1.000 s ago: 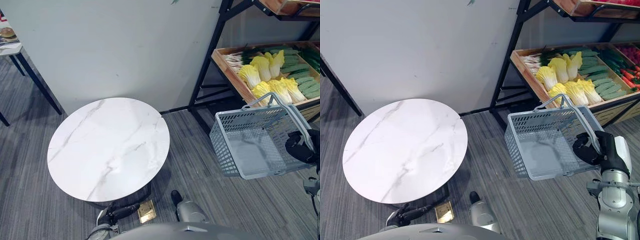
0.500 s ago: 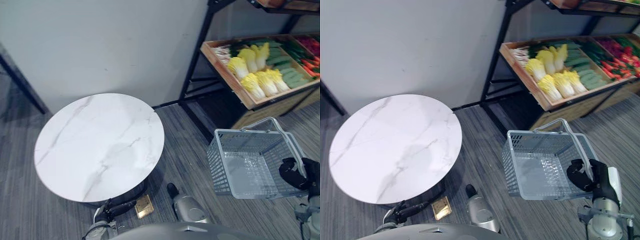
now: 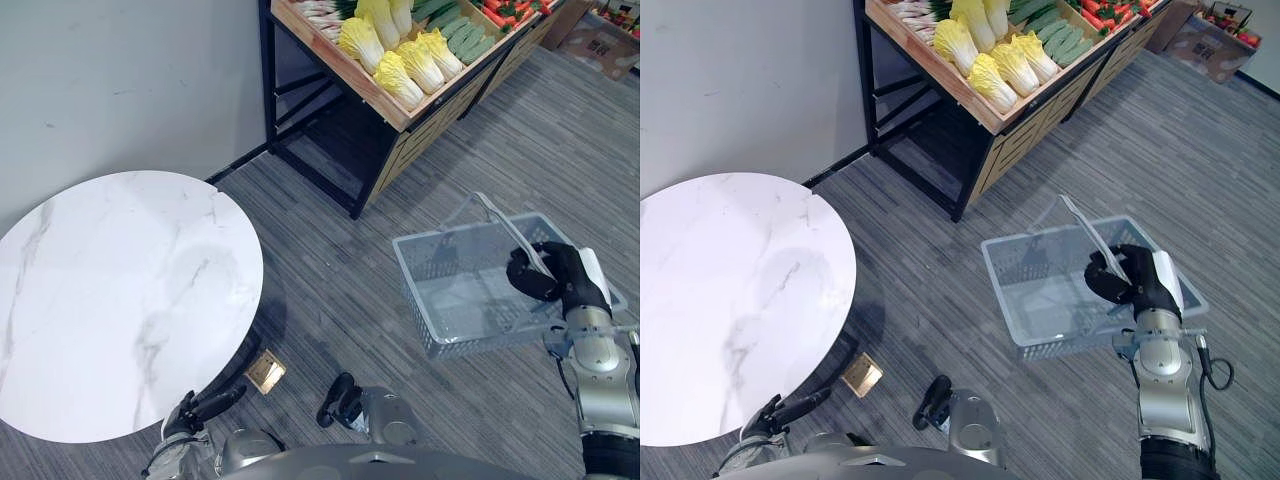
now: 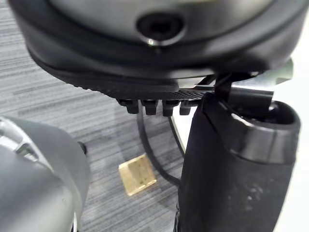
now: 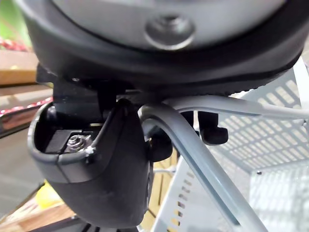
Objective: Pick vegetable in the basket
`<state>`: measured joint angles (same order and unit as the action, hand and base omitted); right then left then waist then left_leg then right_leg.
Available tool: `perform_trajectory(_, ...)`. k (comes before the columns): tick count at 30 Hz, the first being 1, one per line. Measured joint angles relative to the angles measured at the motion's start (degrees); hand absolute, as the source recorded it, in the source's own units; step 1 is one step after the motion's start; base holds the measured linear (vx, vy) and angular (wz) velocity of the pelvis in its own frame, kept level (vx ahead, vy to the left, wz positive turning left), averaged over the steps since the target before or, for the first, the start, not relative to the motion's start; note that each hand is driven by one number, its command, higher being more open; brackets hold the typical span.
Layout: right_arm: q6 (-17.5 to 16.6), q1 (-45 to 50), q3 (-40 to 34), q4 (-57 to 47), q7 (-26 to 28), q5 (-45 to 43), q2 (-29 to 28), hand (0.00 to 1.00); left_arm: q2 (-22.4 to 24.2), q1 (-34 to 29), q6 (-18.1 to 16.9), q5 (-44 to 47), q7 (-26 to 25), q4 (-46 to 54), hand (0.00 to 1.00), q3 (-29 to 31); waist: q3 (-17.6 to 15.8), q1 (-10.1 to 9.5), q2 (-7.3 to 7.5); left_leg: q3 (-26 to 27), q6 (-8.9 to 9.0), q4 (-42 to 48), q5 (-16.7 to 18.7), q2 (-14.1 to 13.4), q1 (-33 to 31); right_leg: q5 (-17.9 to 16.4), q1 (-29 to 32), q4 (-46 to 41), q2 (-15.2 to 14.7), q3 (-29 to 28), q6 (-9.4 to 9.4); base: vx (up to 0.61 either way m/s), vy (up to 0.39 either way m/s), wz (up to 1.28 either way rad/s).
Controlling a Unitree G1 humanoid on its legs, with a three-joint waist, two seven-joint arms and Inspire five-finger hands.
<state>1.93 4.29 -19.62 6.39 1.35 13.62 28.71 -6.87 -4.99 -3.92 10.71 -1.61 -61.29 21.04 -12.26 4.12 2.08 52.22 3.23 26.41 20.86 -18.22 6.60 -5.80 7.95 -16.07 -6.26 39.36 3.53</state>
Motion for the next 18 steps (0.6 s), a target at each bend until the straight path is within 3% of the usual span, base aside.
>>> perform_trajectory(3,-1.12,-1.08,0.23,-0.14,0.32,-1.36,2.16,0.0,2.37,-0.86,0.35,0.91,0.26,0.03,1.0,0.08,0.23,-0.3,-0.36,-0.39,-0.54,2.42,-4.34,-1.71,-0.31,3.94,-4.68,10.47,4.11,-0.22,1.71,0.08,-0.187,-0.06)
perform_trajectory(6,-1.4,-2.07,0.31,-0.16,0.28,-2.86,2.53,0.0,2.17,-0.96,0.17,1.24,0.27,0.28,1.0,-0.42,0.19,0.19,-0.2,-0.52,0.27,0.58,-3.95,-2.54,-1.32,4.58,-7.01,13.49,4.65,-0.79,2.01,0.05,-0.097,-0.05)
perform_trajectory(9,-1.43,-2.35,0.67,-0.13,0.29,-2.84,2.52,0.0,2.46,-1.4,-0.05,2.37,0.23,0.65,1.0,-0.56,0.37,0.63,-0.53,0.35,0.81,-4.98,-6.16,-2.71,-2.23,5.14,-8.24,14.92,5.01,-2.19,1.36,0.02,0.053,-0.34)
perform_trajectory(10,-1.44,-2.28,0.67,-0.15,0.31,-2.83,2.47,0.0,2.73,-2.03,-0.06,2.35,0.27,0.61,1.0,-0.56,0.72,0.66,-1.17,0.5,1.01,-6.99,-10.0,-2.61,-1.92,5.83,-8.94,16.13,5.94,-3.96,0.62,0.03,0.141,-0.56)
perform_trajectory(11,-1.61,-1.95,0.37,-0.19,0.3,-2.83,2.36,0.0,2.86,-2.31,-0.01,2.35,0.36,0.45,1.0,-0.55,0.96,0.89,-1.18,0.83,2.45,-7.92,-10.96,-2.24,-1.24,6.35,-9.13,16.78,6.24,-5.0,0.23,0.04,0.155,-0.54)
perform_trajectory(16,-2.01,1.89,-3.09,-0.3,-0.27,-2.8,2.16,0.0,2.84,-2.23,0.09,0.04,0.72,0.43,1.0,-0.66,1.41,2.53,-1.04,1.83,2.8,-10.62,-11.87,0.42,0.57,8.49,-10.26,19.55,5.67,-7.09,-0.86,0.02,0.182,-0.15)
perform_trajectory(18,-2.01,2.97,-4.45,-0.29,-0.43,-2.68,1.08,0.0,2.76,-2.12,0.1,-0.74,0.72,0.49,1.0,-1.0,1.54,2.53,-1.28,-0.29,2.23,-9.26,-11.54,0.75,0.94,8.89,-10.47,19.92,5.56,-8.93,-1.08,-0.01,0.203,-0.32)
